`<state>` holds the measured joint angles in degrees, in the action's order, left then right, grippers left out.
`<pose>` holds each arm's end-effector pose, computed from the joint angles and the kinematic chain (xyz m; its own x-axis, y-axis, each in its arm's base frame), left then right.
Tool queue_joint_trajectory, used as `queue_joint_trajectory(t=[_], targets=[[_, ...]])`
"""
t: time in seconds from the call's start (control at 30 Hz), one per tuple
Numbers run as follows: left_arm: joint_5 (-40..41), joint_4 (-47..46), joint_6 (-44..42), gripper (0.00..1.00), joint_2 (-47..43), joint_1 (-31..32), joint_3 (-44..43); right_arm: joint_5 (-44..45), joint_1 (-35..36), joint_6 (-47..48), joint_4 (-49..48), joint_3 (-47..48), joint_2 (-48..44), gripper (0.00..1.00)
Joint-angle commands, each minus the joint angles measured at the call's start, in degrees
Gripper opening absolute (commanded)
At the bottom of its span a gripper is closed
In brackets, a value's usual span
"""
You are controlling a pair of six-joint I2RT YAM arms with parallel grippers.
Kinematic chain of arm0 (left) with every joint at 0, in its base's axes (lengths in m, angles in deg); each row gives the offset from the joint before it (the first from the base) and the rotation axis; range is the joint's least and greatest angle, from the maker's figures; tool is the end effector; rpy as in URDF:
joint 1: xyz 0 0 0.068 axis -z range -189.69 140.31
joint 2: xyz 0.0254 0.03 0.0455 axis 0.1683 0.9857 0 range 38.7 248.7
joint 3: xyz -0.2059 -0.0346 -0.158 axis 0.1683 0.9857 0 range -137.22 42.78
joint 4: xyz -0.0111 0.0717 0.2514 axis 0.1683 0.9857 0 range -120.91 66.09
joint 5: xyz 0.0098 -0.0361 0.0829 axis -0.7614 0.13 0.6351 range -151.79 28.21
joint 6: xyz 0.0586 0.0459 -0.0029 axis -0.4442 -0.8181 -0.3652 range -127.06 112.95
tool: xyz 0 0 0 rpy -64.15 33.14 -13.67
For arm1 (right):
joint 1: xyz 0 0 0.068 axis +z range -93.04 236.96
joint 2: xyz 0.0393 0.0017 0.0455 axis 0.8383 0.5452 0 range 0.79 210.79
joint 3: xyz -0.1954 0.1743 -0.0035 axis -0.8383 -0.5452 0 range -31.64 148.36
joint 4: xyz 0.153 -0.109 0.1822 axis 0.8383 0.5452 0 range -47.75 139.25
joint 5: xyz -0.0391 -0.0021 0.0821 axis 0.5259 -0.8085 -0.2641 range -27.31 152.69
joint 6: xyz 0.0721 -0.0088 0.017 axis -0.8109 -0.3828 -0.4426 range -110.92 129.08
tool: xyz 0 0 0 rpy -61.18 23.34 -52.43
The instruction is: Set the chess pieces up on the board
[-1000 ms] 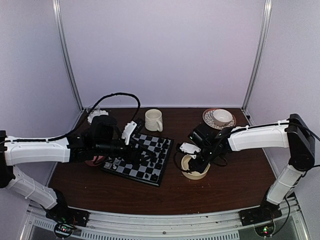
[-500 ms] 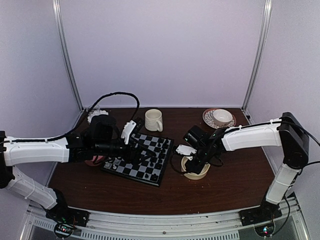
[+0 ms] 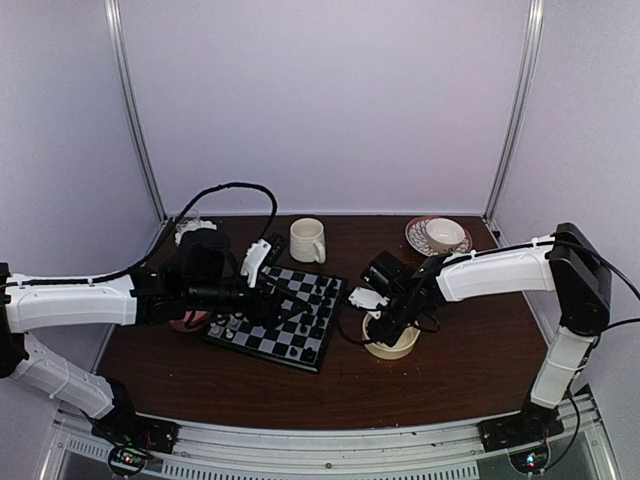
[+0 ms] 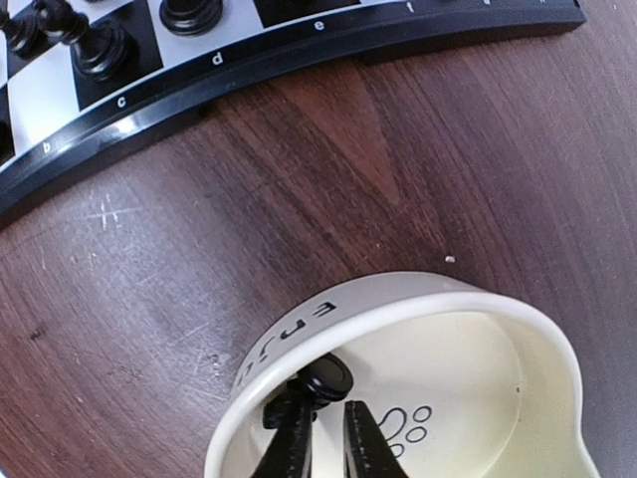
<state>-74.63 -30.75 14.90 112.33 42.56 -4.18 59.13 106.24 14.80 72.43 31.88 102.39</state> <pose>0.1820 -0.2578 0.2385 -0.5899 0.1665 -0.7901 0.7243 0.5416 -0.4267 0.2263 0.2689 0.1302 -0.5263 -0.7635 -0.3744 -0.8278 0.5606 0.0205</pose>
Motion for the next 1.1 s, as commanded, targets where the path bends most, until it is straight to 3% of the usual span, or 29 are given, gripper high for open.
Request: queue_joint_trajectory(t=[0.0, 0.37, 0.43, 0.47, 0.53, 0.77, 1.07], targets=[[0.44, -1.04, -0.77, 0.71, -1.58, 0.31, -0.06, 3.29, 0.36, -1.68, 0.04, -0.25, -0.10, 0.06], [0.65, -1.39, -1.04, 0.71, -1.10, 0.28, 0.02, 3.08, 0.38, -2.55, -5.99, -7.06, -14.12, 0.04], [0.61, -1.56, -0.75, 0.71, -0.88, 0.27, -0.02, 2.84, 0.38, -2.63, -7.10, -7.88, -15.55, 0.09], [0.55, -1.57, -0.65, 0.71, -0.86, 0.28, -0.08, 2.96, 0.38, -2.73, -7.26, -8.13, -15.76, 0.17], [0.46, -1.65, -0.39, 0.72, -0.70, 0.25, -0.06, 3.28, 0.38, -2.72, -7.01, -7.90, -14.73, 0.28], [0.38, -1.74, -0.25, 0.72, -0.76, 0.30, -0.02, 5.35, -0.58, -5.61, -6.82, -5.73, -7.91, 0.37], [0.49, -1.66, -0.29, 0.72, -0.42, 0.31, -0.11, -0.86, -1.87, -8.59, -9.09, -4.10, -2.77, 0.38]])
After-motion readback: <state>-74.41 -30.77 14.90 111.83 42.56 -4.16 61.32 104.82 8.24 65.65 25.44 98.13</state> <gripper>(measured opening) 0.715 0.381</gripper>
